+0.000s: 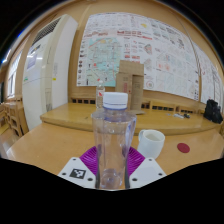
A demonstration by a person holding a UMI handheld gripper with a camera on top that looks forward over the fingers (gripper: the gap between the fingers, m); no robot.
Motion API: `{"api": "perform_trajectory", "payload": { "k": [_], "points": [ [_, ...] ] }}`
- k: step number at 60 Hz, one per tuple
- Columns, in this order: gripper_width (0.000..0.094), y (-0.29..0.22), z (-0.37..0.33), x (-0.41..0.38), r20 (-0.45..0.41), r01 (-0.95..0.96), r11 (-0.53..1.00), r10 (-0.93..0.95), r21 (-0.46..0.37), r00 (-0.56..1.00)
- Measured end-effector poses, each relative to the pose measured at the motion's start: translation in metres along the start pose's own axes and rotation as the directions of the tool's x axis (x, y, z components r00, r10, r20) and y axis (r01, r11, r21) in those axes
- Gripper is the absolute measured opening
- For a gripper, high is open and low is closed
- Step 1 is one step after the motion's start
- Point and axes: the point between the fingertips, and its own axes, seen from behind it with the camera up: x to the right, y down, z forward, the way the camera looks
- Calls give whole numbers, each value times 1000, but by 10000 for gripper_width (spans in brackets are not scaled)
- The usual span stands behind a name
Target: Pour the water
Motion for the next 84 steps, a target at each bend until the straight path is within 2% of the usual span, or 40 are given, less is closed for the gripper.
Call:
{"api": "perform_trajectory", "payload": {
  "k": [6, 11, 16, 21, 27, 31, 34, 38, 44, 50, 57, 64, 69, 73, 77, 81, 84],
  "points": [
    [319, -9, -5, -9, 45, 10, 1000, -10, 1, 999],
    [318, -32, -12, -26, 117, -43, 999, 39, 30, 992],
    [319, -80, -20, -46, 219, -201, 977, 183, 64, 959],
    [319, -127, -25, -51, 358, -409, 910, 361, 65, 861],
    [318, -184, -26, -60, 519, -705, 709, 612, -26, 597],
    [317, -211, -27, -55, 603, -853, 501, 728, -145, 325],
    [317, -227, -27, -44, 634, -916, 325, 766, -236, 109],
    [317, -238, -22, -20, 640, -936, 94, 753, -338, -155],
    [317, -225, 3, 15, 573, -886, -188, 702, -424, -422],
    [315, -198, 25, 39, 493, -812, -377, 654, -446, -574],
    [317, -159, 60, 57, 415, -731, -515, 604, -449, -680],
    [314, -149, 67, 66, 386, -721, -536, 612, -439, -690],
    [316, -159, 61, 53, 373, -756, -461, 673, -464, -639],
    [314, -178, 55, 40, 392, -809, -345, 740, -476, -546],
    [317, -191, 43, 43, 456, -880, -151, 809, -450, -372],
    [316, -216, 40, 42, 521, -935, 103, 848, -340, -96],
    [316, -233, 37, 56, 558, -927, 304, 818, -221, 135]
  ]
}}
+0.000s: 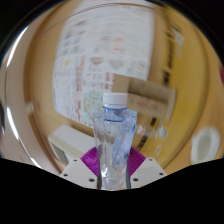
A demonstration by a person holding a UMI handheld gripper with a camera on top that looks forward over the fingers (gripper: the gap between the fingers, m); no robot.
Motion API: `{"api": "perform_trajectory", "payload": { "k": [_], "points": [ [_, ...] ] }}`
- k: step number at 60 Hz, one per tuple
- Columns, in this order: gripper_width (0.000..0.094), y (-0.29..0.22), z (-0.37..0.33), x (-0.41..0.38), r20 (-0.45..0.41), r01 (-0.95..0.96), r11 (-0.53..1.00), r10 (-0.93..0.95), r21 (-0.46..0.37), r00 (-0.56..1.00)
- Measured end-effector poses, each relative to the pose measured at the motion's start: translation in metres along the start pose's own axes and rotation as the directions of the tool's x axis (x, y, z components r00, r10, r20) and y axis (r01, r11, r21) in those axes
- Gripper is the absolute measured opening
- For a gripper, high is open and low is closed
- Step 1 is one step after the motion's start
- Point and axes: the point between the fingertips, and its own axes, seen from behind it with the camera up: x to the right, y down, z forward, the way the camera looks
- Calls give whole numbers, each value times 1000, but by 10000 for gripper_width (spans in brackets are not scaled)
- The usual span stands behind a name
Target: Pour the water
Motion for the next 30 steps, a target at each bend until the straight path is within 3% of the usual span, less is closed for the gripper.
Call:
{"api": "perform_trajectory", "payload": {
  "k": [6, 13, 21, 30],
  "points": [
    [318, -54, -12, -25, -83, 416, 909, -413, 27, 907],
    [316, -130, -31, -19, -217, 748, 663, -730, 6, 648],
    [316, -200, -65, 25, -377, 909, 399, -865, -119, 330],
    [317, -247, -104, 108, -460, 904, 302, -877, -302, 139]
  ]
}}
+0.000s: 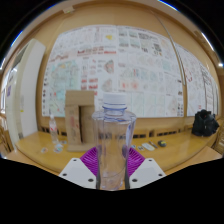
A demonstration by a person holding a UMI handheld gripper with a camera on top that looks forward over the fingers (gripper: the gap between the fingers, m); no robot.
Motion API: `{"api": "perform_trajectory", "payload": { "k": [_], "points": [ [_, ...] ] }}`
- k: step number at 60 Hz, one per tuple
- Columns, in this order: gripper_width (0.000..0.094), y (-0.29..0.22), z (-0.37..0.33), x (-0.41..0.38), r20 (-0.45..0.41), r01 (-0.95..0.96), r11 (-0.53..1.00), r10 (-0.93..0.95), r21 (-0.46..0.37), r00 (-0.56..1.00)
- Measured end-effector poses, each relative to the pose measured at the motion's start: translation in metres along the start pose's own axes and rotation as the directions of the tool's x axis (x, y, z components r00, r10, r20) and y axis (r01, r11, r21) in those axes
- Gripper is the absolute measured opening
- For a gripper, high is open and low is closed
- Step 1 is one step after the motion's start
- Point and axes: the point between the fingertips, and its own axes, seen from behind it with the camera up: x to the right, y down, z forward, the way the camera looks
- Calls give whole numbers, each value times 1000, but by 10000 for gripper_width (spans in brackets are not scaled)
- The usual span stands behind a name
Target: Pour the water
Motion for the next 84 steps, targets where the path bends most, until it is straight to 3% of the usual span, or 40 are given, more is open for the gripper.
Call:
{"api": "perform_trajectory", "payload": {
  "k": [10, 21, 23, 29, 38, 40, 45, 47, 51, 59, 84],
  "points": [
    [317, 91, 16, 42, -31, 31, 989, -36, -146, 999],
    [326, 160, 24, 55, -38, 11, 975, -20, -221, 999],
    [323, 155, 27, 55, -37, 10, 985, -17, -174, 999],
    [330, 158, 25, 57, -43, 16, 985, -24, -174, 999],
    [520, 160, 21, 57, -50, 21, 978, -32, -208, 998],
    [588, 165, 23, 58, -61, 16, 972, -31, -233, 998],
    [865, 168, 13, 56, -57, 3, 956, -20, -293, 998],
    [827, 167, 5, 59, -64, -2, 951, -18, -308, 998],
    [866, 159, -11, 59, -72, 5, 946, -30, -325, 997],
    [851, 137, -64, 53, -95, 22, 933, -60, -359, 994],
    [850, 61, -333, -17, -93, 55, 923, -98, -382, 991]
  ]
}}
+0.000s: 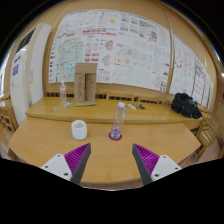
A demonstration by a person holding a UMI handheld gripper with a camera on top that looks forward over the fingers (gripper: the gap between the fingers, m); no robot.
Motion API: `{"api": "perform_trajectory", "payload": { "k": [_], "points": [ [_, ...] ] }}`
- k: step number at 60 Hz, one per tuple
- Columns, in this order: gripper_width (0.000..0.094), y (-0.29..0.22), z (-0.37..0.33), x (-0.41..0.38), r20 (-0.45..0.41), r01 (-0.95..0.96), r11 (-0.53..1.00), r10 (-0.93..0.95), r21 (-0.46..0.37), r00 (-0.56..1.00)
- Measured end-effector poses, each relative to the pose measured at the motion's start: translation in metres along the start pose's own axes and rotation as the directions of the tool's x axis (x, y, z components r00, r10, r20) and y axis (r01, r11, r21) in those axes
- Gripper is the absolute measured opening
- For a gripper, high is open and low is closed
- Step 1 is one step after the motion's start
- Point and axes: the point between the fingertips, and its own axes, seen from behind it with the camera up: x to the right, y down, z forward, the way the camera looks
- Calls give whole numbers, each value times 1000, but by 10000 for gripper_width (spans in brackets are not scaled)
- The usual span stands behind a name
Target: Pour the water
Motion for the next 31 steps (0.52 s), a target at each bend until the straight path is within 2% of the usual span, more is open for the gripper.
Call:
{"api": "perform_trajectory", "payload": {
  "k": [13, 31],
  "points": [
    [852, 15, -88, -16, 16, 5, 1000, -5, 11, 1000],
    [851, 26, -122, -8, 3, 8, 1000, -8, 23, 1000]
  ]
}}
